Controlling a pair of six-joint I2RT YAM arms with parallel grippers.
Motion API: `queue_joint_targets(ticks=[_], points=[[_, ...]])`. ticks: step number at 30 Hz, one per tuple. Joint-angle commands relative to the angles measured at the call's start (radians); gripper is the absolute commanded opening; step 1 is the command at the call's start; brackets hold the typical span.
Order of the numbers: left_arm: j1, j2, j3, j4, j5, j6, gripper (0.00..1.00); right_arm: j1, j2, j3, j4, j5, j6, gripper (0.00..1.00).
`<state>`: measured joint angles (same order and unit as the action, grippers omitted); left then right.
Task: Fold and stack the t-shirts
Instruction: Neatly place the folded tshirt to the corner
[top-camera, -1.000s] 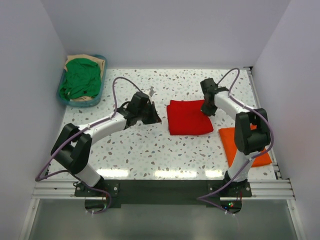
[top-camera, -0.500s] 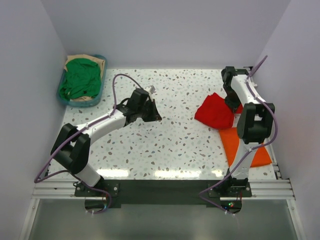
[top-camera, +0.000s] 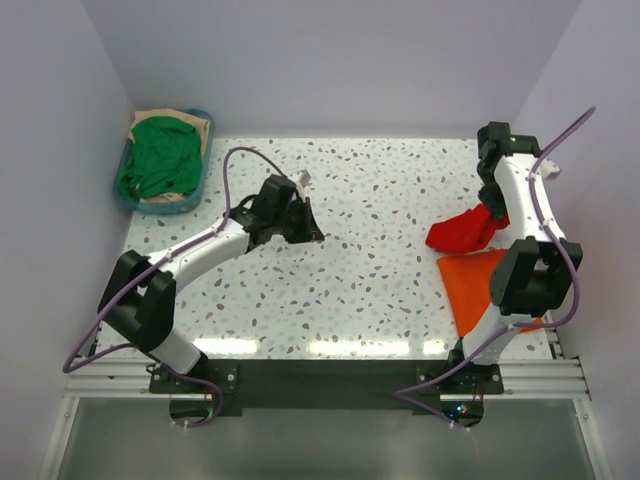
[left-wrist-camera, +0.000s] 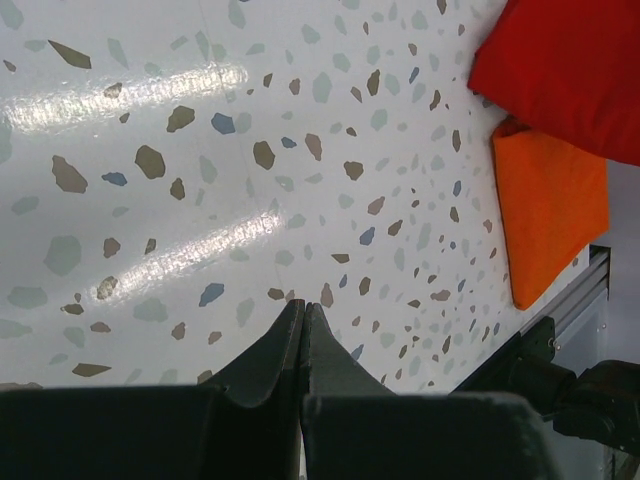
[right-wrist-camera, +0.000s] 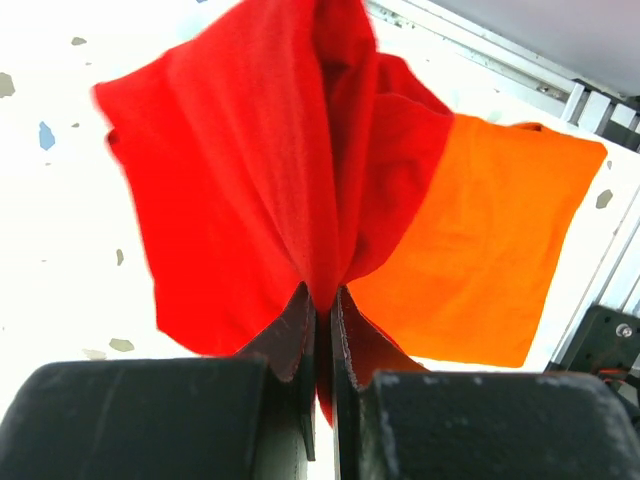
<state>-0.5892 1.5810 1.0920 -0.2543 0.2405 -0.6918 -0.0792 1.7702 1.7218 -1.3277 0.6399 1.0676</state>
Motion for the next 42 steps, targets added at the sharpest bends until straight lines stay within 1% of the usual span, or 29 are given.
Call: queue_joint_targets(ticks=[1,9,18,35,42], points=[[0.005,-0.058,0.025,0.009,0.022,0.015,0.00,-0.008,-0.066,-0.013,-0.196,0.060,0.026,0.00],[0.002,-0.081,0.003,0.012,0.028,0.008,0.00,-0.014,-0.140,-0.079,-0.185,0.060,-0.001,0.00],[-0.001,-0.099,-0.015,0.016,0.029,0.000,0.00,-0.030,-0.235,-0.119,-0.203,0.078,-0.023,0.00],[-0.009,-0.110,-0.047,0.043,0.043,-0.012,0.00,-0.047,-0.357,-0.189,-0.229,0.099,-0.051,0.00],[-0.021,-0.104,-0.057,0.067,0.052,-0.026,0.00,-0.068,-0.448,-0.309,-0.242,0.110,-0.051,0.00]])
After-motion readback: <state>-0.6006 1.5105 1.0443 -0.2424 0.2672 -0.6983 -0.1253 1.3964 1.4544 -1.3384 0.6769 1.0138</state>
